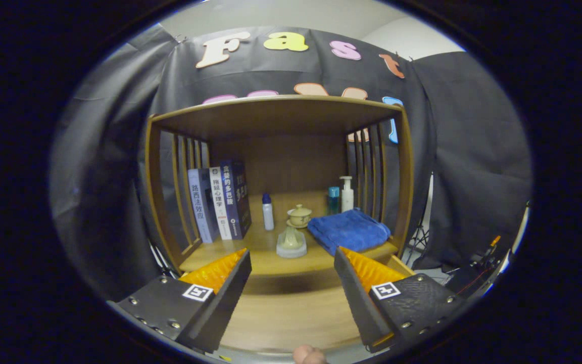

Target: Pull open the drawer, take out the items inside it, and place them on the countertop above the cabinet.

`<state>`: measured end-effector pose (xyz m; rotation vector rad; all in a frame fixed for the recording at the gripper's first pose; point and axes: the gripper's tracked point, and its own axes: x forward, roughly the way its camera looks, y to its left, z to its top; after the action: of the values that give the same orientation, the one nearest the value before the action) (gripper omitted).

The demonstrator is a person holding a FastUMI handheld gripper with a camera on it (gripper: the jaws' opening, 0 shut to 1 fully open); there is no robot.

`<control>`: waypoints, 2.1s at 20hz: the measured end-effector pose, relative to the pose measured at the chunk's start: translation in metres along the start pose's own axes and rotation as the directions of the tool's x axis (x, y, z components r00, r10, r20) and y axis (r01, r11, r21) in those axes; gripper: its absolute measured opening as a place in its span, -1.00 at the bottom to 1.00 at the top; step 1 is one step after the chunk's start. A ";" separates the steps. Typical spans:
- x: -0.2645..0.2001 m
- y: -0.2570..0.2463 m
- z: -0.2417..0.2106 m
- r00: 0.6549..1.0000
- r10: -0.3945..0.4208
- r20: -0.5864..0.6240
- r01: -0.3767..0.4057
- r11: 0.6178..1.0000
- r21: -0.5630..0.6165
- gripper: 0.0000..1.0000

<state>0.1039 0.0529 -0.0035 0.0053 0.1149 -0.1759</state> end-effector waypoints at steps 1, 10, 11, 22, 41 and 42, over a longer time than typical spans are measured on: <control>-0.010 0.001 -0.012 1.000 0.011 -0.006 -0.011 1.000 -0.008 0.96; -0.068 0.008 -0.129 0.999 0.053 -0.010 -0.054 0.996 -0.067 0.97; -0.069 0.006 -0.142 0.999 0.048 -0.020 -0.049 0.997 -0.060 0.97; -0.044 -0.028 -0.231 0.994 0.019 -0.112 -0.021 1.000 -0.009 0.97; 0.012 -0.005 -0.242 0.997 0.082 -0.004 -0.082 0.997 0.011 0.98; 0.020 -0.003 -0.241 0.997 0.080 0.005 -0.080 0.997 0.013 0.98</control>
<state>0.0952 0.0499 -0.2456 0.0223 0.1086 -0.0964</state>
